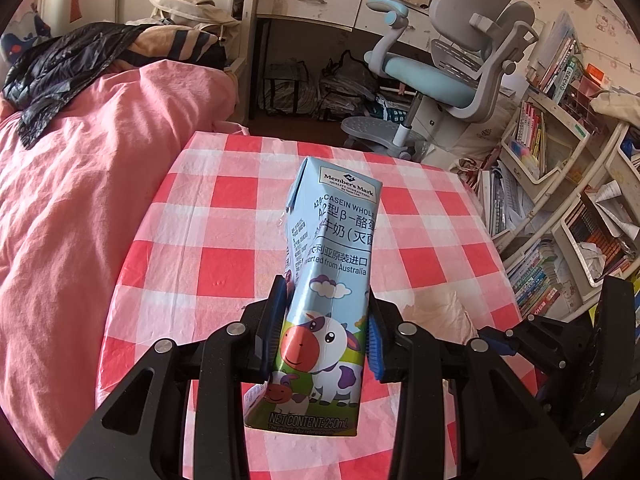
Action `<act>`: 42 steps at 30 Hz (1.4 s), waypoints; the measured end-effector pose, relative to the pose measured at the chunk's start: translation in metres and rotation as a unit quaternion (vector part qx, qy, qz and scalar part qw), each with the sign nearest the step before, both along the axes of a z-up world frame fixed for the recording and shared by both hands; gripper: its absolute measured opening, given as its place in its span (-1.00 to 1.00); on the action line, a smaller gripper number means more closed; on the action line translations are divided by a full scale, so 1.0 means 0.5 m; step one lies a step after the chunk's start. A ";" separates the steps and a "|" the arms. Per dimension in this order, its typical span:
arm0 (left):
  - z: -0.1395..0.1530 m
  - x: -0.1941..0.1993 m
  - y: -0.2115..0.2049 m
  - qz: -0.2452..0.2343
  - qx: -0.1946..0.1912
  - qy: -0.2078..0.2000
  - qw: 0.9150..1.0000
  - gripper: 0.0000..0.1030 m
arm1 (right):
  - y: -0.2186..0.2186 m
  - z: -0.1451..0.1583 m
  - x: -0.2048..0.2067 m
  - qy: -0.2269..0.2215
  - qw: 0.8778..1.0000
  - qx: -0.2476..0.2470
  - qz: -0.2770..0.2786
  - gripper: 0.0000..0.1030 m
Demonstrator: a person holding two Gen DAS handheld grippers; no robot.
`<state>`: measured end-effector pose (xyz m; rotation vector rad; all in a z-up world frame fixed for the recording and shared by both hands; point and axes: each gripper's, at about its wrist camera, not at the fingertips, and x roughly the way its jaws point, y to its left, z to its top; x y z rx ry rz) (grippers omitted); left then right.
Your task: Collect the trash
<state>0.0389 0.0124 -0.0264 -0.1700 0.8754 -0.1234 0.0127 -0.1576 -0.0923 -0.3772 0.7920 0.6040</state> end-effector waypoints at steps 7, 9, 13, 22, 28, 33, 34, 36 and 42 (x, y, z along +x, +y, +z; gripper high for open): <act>0.001 -0.003 -0.001 -0.003 -0.022 -0.002 1.000 -0.35 | -0.002 0.012 -0.003 -0.005 1.000 0.008 -0.006 -0.31; 0.001 -0.005 0.001 -0.005 -0.037 -0.001 0.999 -0.35 | -0.006 0.020 -0.006 -0.010 1.000 0.014 -0.008 -0.31; 0.008 -0.006 -0.013 -0.012 -0.055 -0.012 0.998 -0.35 | -0.020 0.035 -0.013 -0.013 1.000 0.020 -0.009 -0.31; 0.018 -0.003 -0.155 -0.064 -0.080 -0.026 0.994 -0.35 | -0.120 0.068 -0.046 -0.031 0.999 -0.002 -0.017 -0.31; 0.006 0.000 -0.334 -0.120 -0.084 -0.018 0.989 -0.35 | -0.305 0.015 -0.072 -0.009 0.995 -0.001 -0.096 -0.31; -0.025 0.005 -0.508 -0.171 -0.077 -0.001 0.982 -0.35 | -0.451 -0.047 -0.092 0.020 0.985 0.025 -0.169 -0.31; -0.034 0.006 -0.540 -0.179 -0.074 0.003 0.981 -0.35 | -0.479 -0.062 -0.096 0.024 0.982 0.032 -0.185 -0.31; -0.054 0.010 -0.604 -0.192 -0.068 0.012 0.979 -0.35 | -0.515 -0.082 -0.100 0.032 0.978 0.038 -0.205 -0.31; -0.121 0.024 -0.777 -0.231 -0.066 0.044 0.970 -0.35 | -0.611 -0.161 -0.097 0.053 0.963 0.045 -0.260 -0.31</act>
